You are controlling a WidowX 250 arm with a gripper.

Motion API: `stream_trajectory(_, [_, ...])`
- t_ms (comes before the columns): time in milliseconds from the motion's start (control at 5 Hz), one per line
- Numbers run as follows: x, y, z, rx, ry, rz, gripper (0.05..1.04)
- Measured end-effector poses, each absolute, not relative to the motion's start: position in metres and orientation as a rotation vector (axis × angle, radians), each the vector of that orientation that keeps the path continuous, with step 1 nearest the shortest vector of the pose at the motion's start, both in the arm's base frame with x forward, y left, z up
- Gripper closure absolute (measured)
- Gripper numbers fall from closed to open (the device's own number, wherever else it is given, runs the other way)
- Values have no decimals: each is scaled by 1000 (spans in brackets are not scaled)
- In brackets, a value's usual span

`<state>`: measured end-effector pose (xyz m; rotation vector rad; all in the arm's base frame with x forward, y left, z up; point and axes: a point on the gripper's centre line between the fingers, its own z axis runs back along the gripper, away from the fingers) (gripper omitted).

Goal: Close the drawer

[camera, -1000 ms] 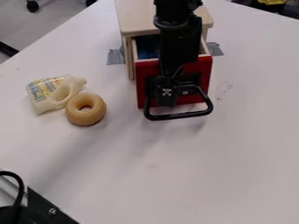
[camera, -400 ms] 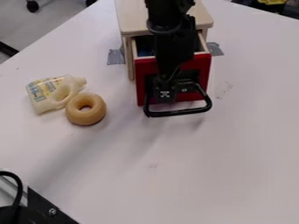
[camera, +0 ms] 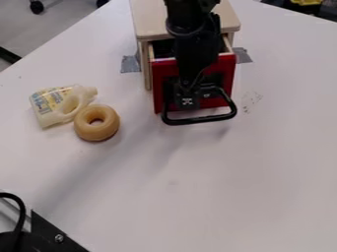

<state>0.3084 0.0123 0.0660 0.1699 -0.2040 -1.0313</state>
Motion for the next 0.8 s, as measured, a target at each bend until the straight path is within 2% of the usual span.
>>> stream_trajectory(400, [312, 15, 49, 179, -196, -1016, 85])
stream_trajectory(800, [330, 18, 44, 204, -202, -1010, 85])
